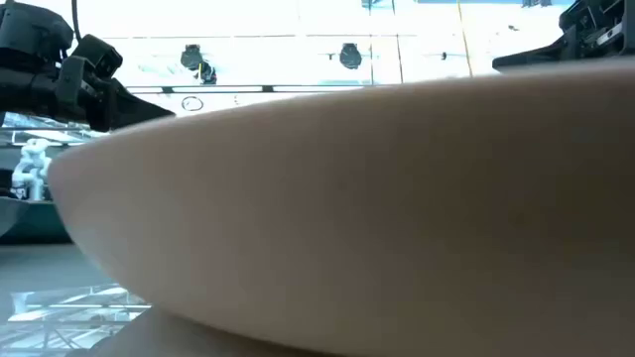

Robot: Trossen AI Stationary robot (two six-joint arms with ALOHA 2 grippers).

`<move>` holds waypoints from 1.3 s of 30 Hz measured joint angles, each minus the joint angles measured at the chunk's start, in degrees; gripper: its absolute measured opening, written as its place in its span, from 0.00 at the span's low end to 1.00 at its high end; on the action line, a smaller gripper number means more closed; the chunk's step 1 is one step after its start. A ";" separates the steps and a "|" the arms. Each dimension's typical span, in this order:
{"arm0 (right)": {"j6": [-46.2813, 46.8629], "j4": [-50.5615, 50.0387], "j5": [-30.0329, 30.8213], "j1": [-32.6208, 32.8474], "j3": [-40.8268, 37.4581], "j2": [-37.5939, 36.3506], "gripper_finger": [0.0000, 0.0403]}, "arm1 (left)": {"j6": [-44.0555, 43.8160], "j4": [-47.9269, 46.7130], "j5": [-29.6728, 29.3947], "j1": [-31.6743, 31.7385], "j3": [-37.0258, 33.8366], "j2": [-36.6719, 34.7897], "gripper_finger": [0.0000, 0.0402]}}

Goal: Place and stack plates onto a shelf

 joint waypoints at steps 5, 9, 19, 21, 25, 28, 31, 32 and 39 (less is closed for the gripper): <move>0.00 -0.02 0.00 0.00 0.01 0.01 0.00 | -0.01 -0.02 0.00 -0.01 0.00 0.00 0.06; 0.00 -0.02 0.00 0.00 0.02 0.02 0.00 | 0.00 0.00 0.00 0.00 0.00 0.00 0.06; -0.03 4.89 0.00 0.00 0.00 0.02 0.00 | -0.02 -0.01 0.02 -0.02 0.01 0.00 0.06; -0.03 4.92 0.00 0.00 0.02 0.01 0.00 | 0.00 -0.02 0.00 -0.01 0.00 0.01 0.06; -0.03 4.92 0.00 0.00 0.02 0.02 0.00 | -0.02 -0.02 0.00 0.00 0.00 0.02 0.06; -0.15 5.03 0.01 -0.01 0.02 0.02 0.00 | -0.02 -0.02 0.00 0.00 0.00 0.00 0.06; -2.46 8.47 0.23 0.00 0.00 0.02 0.00 | 0.00 -0.02 0.00 -0.02 0.00 0.02 0.06; -3.09 9.97 0.01 -0.02 0.00 0.00 0.00 | 0.00 0.00 0.00 0.00 0.00 0.02 0.06; -8.22 17.22 0.62 0.00 0.00 0.00 0.00 | -0.02 -0.02 0.00 -0.01 0.00 0.00 0.06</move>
